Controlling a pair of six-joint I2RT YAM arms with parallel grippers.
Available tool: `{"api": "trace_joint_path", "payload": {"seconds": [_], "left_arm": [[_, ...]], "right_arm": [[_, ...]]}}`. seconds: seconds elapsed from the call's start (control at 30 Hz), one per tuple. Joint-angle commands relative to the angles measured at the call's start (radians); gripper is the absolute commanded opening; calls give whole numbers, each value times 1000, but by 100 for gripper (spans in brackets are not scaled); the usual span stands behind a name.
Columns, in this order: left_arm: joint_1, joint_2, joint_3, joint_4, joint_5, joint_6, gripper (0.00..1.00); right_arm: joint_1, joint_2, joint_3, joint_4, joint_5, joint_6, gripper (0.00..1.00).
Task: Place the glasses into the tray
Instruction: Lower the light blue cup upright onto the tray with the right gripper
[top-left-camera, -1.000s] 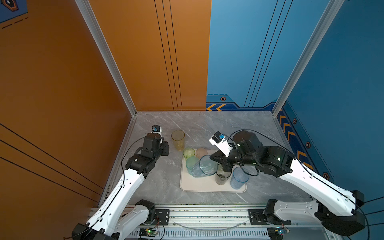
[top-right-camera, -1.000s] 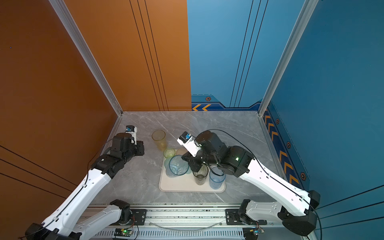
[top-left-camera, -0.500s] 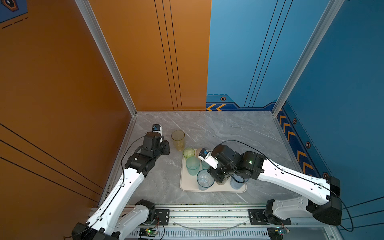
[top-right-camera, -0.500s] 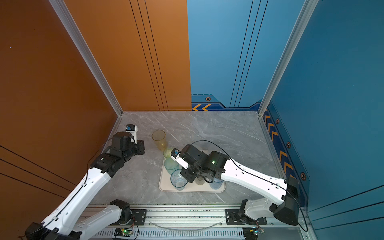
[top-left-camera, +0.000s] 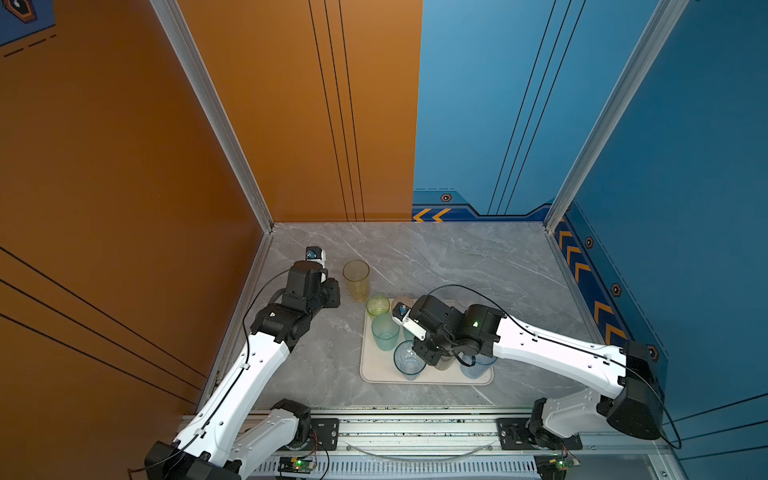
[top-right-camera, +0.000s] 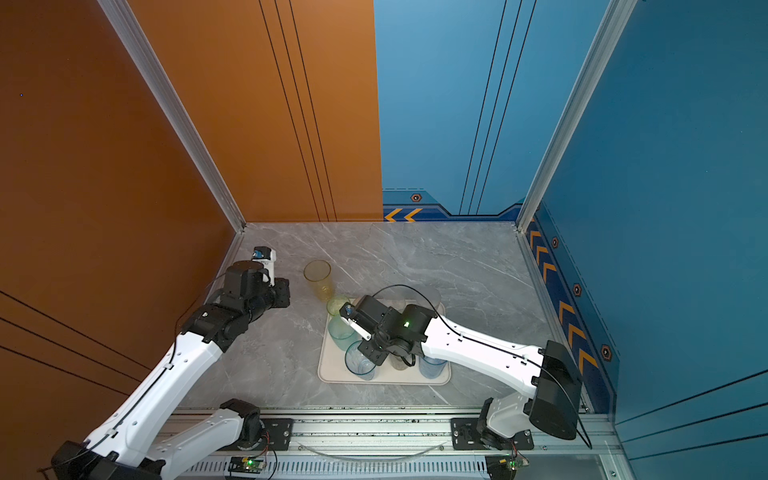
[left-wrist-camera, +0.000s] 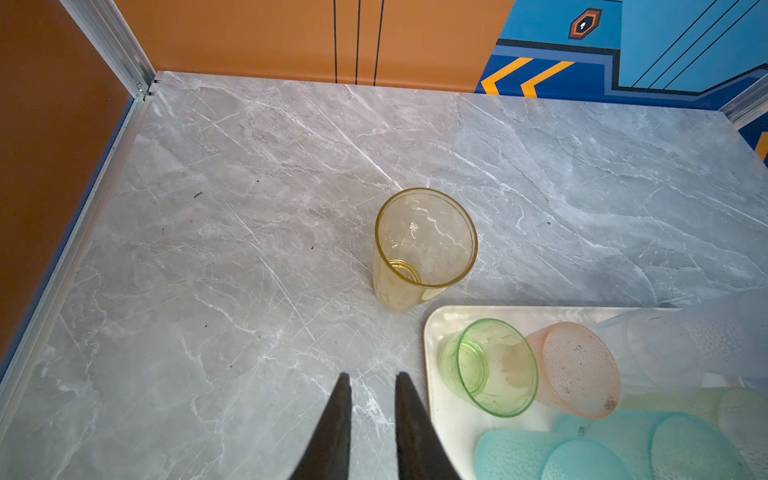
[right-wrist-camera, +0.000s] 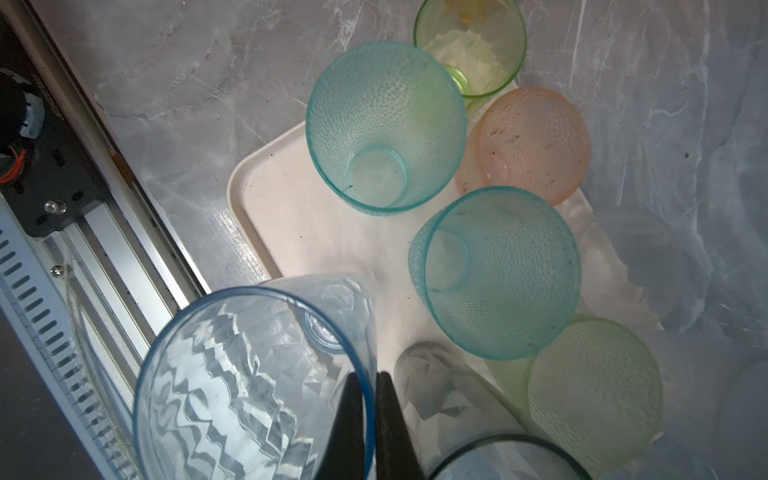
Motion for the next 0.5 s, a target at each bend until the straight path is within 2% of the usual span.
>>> {"api": "trace_joint_path", "payload": {"seconds": [0.0,0.47], "left_arm": [[9,4,27,-17,19,-11,21],[7,26,31,-17,25,-11,21]], "right_arm": [[-19,-1,-14,45,14,-7,0],[-70,15,-43,90,-23,-9,0]]}}
